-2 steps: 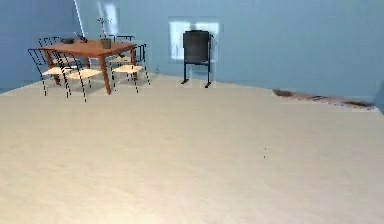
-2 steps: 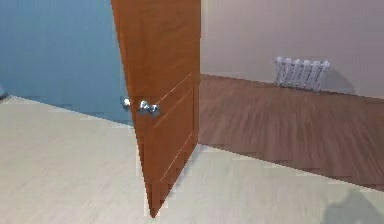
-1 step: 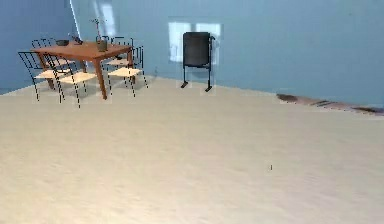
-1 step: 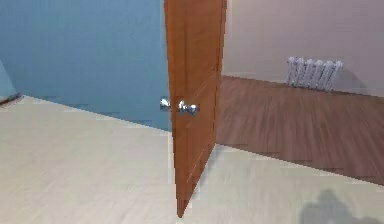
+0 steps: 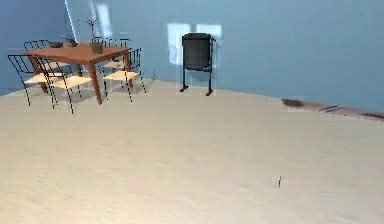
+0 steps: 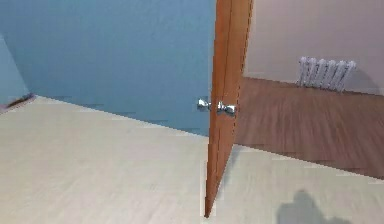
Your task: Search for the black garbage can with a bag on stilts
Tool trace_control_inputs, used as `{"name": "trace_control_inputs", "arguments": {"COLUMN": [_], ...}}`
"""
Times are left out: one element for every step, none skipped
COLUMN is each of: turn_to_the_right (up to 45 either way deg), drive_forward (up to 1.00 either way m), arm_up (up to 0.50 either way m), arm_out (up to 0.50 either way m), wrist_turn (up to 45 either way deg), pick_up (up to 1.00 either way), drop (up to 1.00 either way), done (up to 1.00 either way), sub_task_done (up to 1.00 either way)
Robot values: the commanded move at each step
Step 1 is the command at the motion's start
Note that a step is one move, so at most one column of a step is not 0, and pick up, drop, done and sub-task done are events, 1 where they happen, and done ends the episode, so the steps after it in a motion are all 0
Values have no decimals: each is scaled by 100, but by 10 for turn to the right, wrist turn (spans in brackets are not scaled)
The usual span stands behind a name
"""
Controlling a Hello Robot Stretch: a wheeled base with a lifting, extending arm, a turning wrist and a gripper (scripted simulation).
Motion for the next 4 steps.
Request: {"name": "trace_control_inputs", "arguments": {"turn_to_the_right": [60,0,0,30], "drive_forward": [0,100,100,0], "arm_up": [0,0,0,0], "arm_out": [0,0,0,0], "wrist_turn": [0,0,0,0], "pick_up": [0,0,0,0], "drop": [0,0,0,0], "done": [0,0,0,0], "sub_task_done": [0,0,0,0]}}
